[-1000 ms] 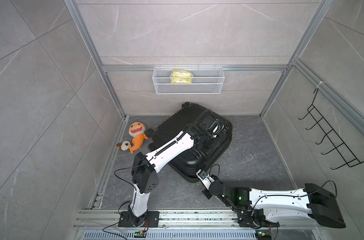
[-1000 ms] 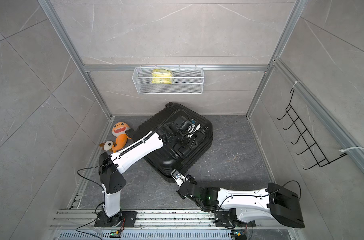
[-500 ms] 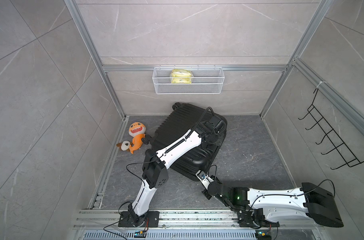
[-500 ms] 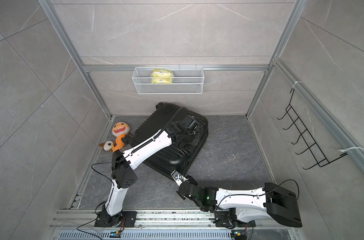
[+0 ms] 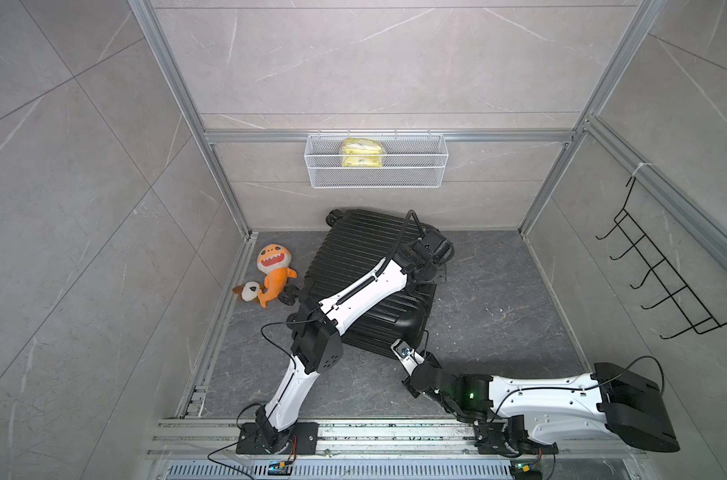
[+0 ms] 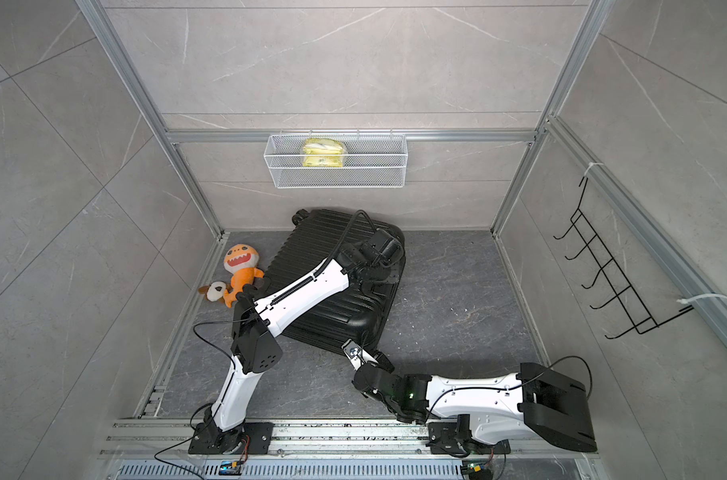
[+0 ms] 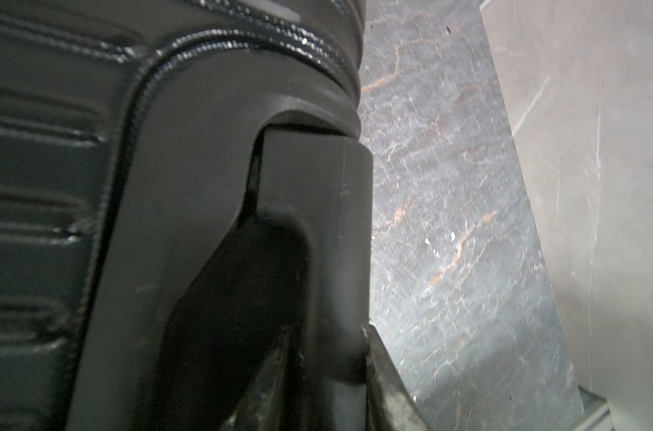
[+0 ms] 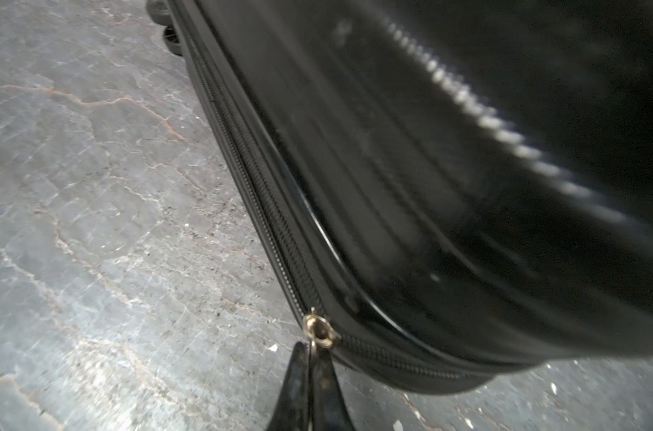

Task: Close the suitcase zippers
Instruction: Zip the zipper on the suitcase.

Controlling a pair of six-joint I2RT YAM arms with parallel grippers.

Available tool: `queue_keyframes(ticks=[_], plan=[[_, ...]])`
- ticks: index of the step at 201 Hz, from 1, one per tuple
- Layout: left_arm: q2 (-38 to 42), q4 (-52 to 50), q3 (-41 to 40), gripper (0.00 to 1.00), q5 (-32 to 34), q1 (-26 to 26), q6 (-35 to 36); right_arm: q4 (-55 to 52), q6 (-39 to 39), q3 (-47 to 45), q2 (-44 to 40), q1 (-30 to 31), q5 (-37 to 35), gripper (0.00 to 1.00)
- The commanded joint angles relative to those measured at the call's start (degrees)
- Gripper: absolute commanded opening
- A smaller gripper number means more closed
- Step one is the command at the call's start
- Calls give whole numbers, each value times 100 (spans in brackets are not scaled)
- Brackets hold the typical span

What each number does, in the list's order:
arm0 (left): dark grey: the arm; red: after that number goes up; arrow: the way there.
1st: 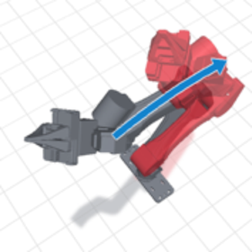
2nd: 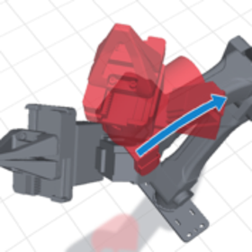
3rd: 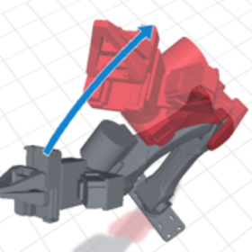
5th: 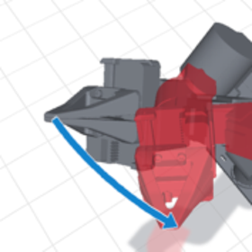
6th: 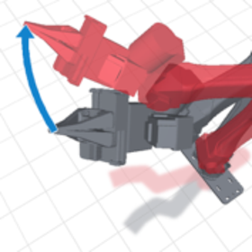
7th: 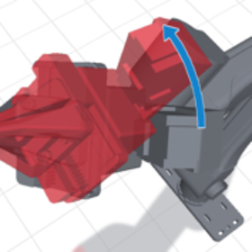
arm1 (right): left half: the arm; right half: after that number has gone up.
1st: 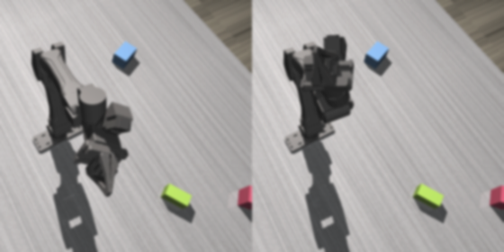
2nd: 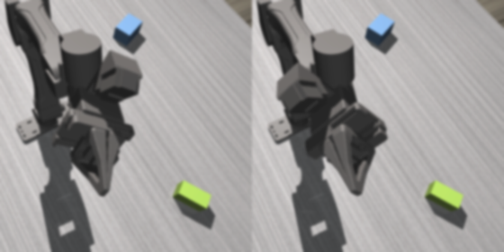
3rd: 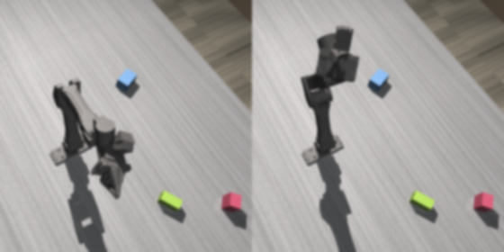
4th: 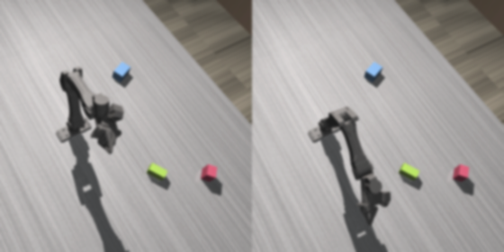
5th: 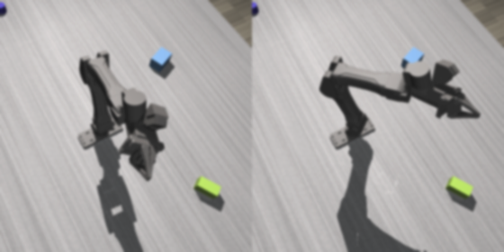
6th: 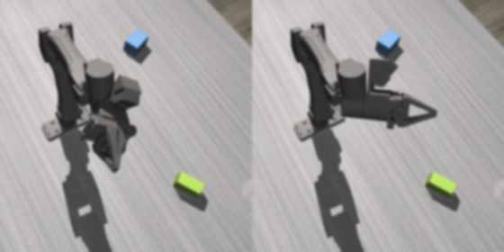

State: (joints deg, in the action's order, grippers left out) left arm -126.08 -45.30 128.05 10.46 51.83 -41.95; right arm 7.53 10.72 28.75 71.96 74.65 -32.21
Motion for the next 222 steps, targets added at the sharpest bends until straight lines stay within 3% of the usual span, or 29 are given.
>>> queue_keyframes(ticks=[1,47,68,77,96,111,125,149,191,222], plan=[[-226,2661,412,0,681,-152,-1543,565,14,254,184,322,1115,0],[-498,2929,777,0,512,-76,-1824,985,115,111,213,314,1188,0],[-546,3027,787,0,194,-77,-1515,766,294,98,91,313,639,0],[-509,2961,788,17,101,-72,-1214,431,519,121,22,314,149,0],[-266,3006,494,63,-77,-86,-466,-632,1036,282,-59,287,-688,0],[98,3305,-16,84,-185,-84,237,-1137,1331,273,-136,267,-1046,0],[498,3603,-616,97,-265,-86,774,-1512,1665,197,-258,239,-1351,0],[1115,3642,-1175,100,-292,-90,1747,-1952,2171,13,-556,193,-1636,0],[2086,2014,-1356,100,-283,-181,3607,-2743,2943,-63,-842,-9,-1829,0],[3074,1154,-2079,100,-754,-713,4330,-2977,3122,-63,-946,-147,-1841,0]])
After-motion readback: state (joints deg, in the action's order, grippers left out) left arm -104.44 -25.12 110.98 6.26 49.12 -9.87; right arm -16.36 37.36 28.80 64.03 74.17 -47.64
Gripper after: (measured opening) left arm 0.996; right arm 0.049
